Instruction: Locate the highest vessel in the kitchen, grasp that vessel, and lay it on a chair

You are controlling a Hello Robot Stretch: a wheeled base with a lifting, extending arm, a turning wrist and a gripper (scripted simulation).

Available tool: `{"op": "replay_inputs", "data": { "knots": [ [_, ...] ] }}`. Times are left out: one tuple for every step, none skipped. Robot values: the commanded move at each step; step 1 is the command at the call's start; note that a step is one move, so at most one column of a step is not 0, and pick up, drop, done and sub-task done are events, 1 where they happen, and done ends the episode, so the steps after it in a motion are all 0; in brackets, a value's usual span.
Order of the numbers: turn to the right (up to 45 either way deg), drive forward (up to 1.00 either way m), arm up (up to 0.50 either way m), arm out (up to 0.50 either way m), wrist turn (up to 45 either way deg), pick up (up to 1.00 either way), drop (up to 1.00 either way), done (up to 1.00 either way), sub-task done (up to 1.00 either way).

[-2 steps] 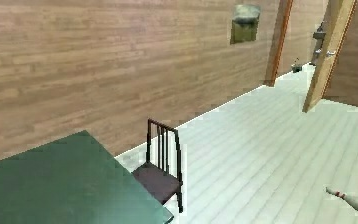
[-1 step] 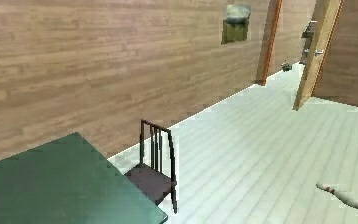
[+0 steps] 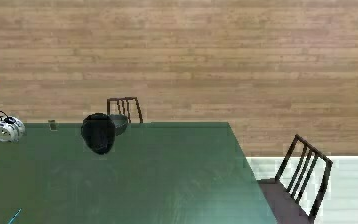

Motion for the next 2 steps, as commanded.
{"op": "replay_inputs", "data": {
  "knots": [
    [-6.0, 0.00, 0.00, 0.00, 0.0, 0.00, 0.00, 0.00, 0.00],
    [45.0, 0.00, 0.00, 0.00, 0.0, 0.00, 0.00, 0.00, 0.00]
  ]
}}
